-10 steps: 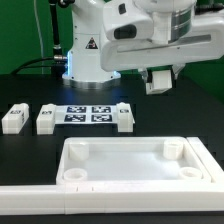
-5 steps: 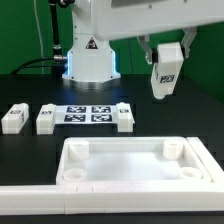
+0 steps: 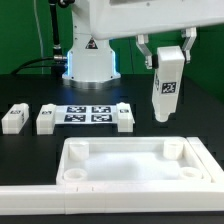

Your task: Assemble desk

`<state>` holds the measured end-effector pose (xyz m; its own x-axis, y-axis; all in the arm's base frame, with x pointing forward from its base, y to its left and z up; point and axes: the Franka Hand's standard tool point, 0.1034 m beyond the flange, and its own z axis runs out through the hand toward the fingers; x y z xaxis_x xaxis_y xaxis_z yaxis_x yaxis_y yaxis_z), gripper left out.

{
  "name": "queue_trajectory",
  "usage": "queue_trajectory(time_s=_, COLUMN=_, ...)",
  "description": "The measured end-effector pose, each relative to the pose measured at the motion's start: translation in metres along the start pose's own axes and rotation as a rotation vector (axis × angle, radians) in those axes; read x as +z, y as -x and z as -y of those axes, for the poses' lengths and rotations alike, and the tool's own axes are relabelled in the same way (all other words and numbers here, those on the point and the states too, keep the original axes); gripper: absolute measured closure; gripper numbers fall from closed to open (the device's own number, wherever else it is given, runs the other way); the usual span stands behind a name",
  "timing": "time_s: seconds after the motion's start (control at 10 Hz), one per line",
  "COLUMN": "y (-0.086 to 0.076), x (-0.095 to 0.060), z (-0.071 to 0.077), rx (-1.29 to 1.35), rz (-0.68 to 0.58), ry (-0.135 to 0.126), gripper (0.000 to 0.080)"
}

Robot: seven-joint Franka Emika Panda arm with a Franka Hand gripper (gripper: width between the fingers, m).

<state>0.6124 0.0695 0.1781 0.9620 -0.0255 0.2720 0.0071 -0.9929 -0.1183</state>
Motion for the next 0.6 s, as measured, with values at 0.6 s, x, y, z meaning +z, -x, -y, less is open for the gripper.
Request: queue_trajectory(time_s=0.6, y=-0.031, x=0.003, z=0.011, rx=-0.01, rz=-0.347, ry=-0.003, gripper=0.0509)
